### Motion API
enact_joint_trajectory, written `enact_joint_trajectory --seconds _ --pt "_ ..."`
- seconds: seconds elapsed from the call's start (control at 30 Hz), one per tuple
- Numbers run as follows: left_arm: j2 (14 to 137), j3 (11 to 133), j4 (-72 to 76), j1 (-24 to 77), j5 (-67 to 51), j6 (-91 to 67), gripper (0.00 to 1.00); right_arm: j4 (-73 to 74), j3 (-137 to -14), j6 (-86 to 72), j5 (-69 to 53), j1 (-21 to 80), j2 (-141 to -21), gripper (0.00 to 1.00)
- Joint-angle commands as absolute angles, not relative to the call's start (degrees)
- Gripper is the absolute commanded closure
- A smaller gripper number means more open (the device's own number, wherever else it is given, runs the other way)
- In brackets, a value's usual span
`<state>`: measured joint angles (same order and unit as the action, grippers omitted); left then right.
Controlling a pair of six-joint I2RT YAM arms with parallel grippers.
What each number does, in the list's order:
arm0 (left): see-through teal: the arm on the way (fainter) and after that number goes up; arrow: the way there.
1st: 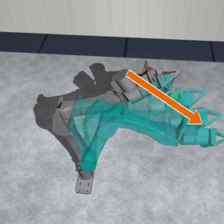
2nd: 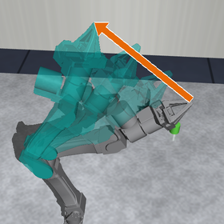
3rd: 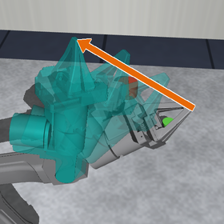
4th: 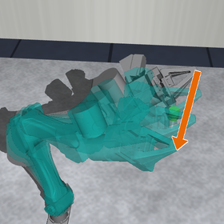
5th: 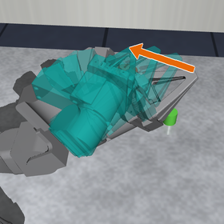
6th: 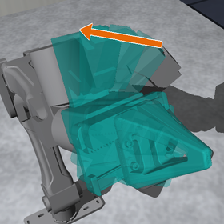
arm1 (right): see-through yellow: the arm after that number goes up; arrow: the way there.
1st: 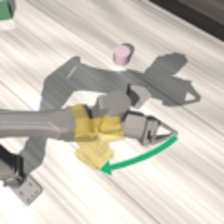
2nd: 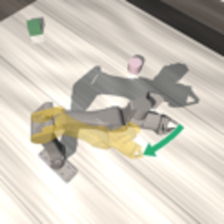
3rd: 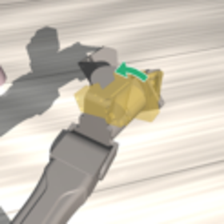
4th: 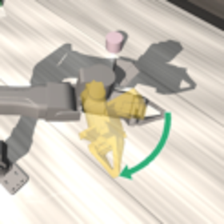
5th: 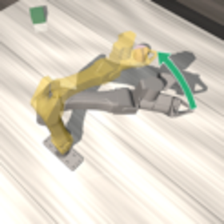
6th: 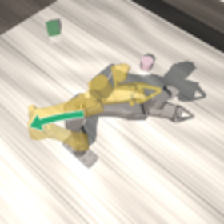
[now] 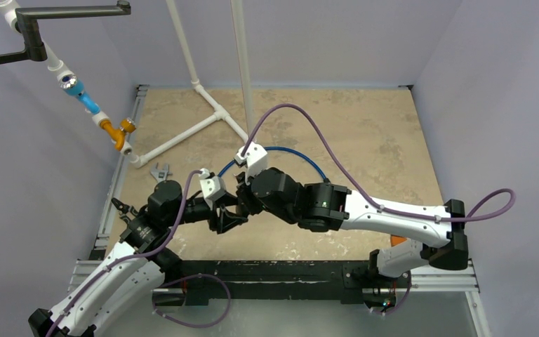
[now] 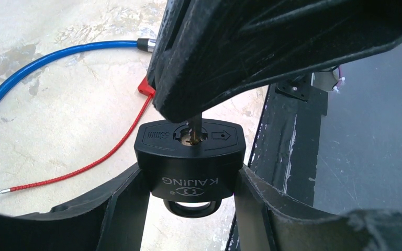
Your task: Unlock with the key
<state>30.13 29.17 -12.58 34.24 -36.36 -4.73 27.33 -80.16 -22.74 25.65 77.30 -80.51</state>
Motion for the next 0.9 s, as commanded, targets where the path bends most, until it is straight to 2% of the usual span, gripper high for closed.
enact_joint_trajectory --seconds 0.0,0.3,0.87 --pt "28.1 34.3 6.5 34.3 -37.0 -5.6 1.0 28.6 -76.2 -27.8 21.8 78.4 -79.4 1.0" --pt "28.0 34.7 8.6 34.2 -37.8 -8.5 1.0 19.8 -67.7 -27.4 22.7 78.4 -71.6 1.0" --pt "29.2 36.0 7.9 34.0 -29.0 -6.3 1.0 32.1 -77.2 -32.9 31.5 79.9 -79.9 1.0"
